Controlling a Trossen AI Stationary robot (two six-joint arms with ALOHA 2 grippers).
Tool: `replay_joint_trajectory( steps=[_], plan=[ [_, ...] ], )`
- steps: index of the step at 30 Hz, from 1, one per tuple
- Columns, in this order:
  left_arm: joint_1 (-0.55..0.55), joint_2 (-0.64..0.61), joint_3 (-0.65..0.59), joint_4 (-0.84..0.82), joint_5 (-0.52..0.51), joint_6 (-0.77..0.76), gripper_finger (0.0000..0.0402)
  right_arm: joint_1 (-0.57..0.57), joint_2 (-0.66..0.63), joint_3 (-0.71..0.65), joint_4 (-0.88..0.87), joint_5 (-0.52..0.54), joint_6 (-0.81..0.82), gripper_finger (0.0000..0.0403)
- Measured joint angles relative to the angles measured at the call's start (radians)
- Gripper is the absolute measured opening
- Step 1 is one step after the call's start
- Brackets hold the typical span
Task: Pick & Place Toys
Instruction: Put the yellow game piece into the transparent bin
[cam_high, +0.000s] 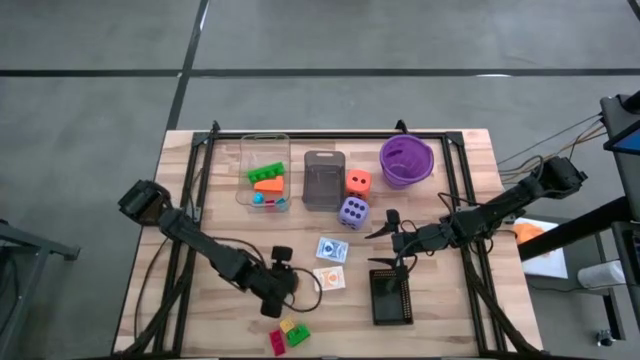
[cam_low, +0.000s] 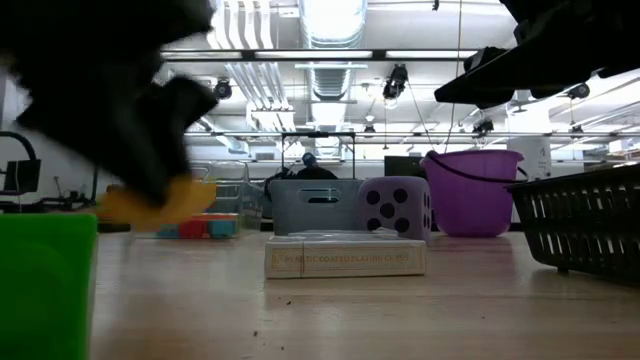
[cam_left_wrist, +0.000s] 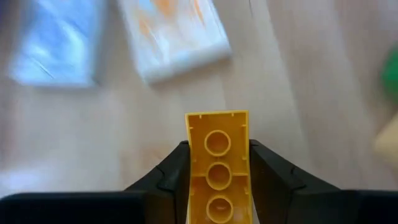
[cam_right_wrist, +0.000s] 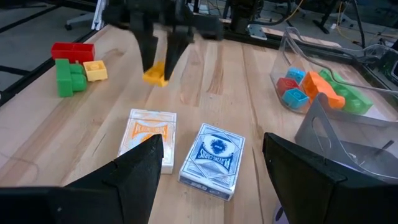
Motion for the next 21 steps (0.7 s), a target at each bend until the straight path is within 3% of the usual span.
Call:
replay_joint_trajectory(
  steps=[4, 10, 14, 17, 21],
  plan=[
    [0.005, -0.069, -0.063, 0.205, -0.049, 0.031, 0.0122, 0.0, 0.0, 0.0, 0.001, 0.0, 0.0, 0.0275],
    [0.022, -0.132, -0.309, 0.82, 0.06, 0.122, 0.0122, 0.0, 0.0, 0.0, 0.002, 0.0, 0.0, 0.0275],
    [0.046, -0.141, -0.481, 1.169, 0.059, 0.096, 0.0122, 0.0, 0.0, 0.0, 0.002, 0.0, 0.003, 0.0275],
    [0.08, -0.192, -0.544, 1.242, -0.003, 0.092, 0.0122, 0.0, 0.0, 0.0, 0.002, 0.0, 0.003, 0.0275],
    [0.161, -0.352, -0.556, 1.041, -0.15, 0.103, 0.0122, 0.0, 0.0, 0.0, 0.008, 0.0, 0.003, 0.0275]
  ],
)
